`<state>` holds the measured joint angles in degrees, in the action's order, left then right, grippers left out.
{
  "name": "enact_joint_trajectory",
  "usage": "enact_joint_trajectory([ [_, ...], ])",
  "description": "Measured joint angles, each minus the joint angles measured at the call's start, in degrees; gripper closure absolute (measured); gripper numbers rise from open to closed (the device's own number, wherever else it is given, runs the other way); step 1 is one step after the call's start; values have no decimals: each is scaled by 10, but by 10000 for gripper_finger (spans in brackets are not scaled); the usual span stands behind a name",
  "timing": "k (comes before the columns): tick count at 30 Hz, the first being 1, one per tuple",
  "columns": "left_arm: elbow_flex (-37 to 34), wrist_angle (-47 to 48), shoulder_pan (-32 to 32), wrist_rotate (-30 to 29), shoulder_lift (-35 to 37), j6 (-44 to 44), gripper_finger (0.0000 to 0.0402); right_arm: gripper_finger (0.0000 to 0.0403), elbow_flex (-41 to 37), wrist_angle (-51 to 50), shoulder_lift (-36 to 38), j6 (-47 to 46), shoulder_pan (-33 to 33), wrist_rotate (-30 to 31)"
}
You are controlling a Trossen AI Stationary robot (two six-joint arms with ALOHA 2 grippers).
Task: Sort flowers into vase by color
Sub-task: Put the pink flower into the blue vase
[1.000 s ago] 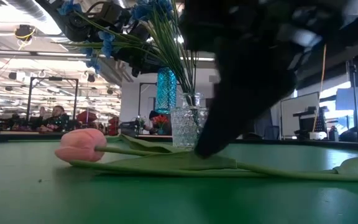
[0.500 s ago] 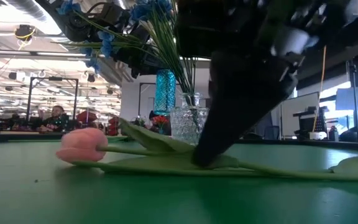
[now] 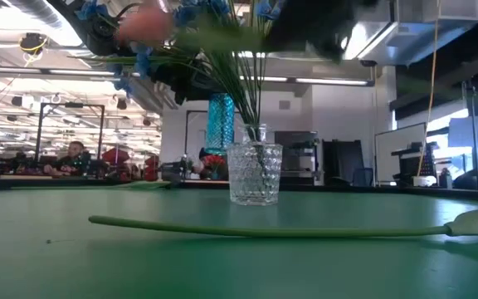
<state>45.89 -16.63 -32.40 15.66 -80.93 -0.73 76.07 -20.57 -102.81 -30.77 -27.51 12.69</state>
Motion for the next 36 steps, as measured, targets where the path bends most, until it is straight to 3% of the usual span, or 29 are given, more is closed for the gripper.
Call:
enact_joint_trajectory([
  [6, 0, 3, 0, 0, 0, 0, 265, 399, 0, -25, 133, 69, -15, 103],
  [12, 0, 3, 0, 1, 0, 0, 264, 399, 0, 31, 257, 214, -29, 227],
  [19, 0, 3, 0, 1, 0, 7, 264, 400, 1, 190, 308, 451, 11, 235],
  [23, 0, 1, 1, 7, 0, 11, 264, 401, 1, 242, 313, 530, 86, 165],
  [31, 0, -27, 16, 51, 0, 14, 264, 401, 0, 290, 291, 552, 280, -128],
  [36, 0, -35, 25, 51, 0, 29, 264, 401, 0, 330, 281, 546, 372, -216],
])
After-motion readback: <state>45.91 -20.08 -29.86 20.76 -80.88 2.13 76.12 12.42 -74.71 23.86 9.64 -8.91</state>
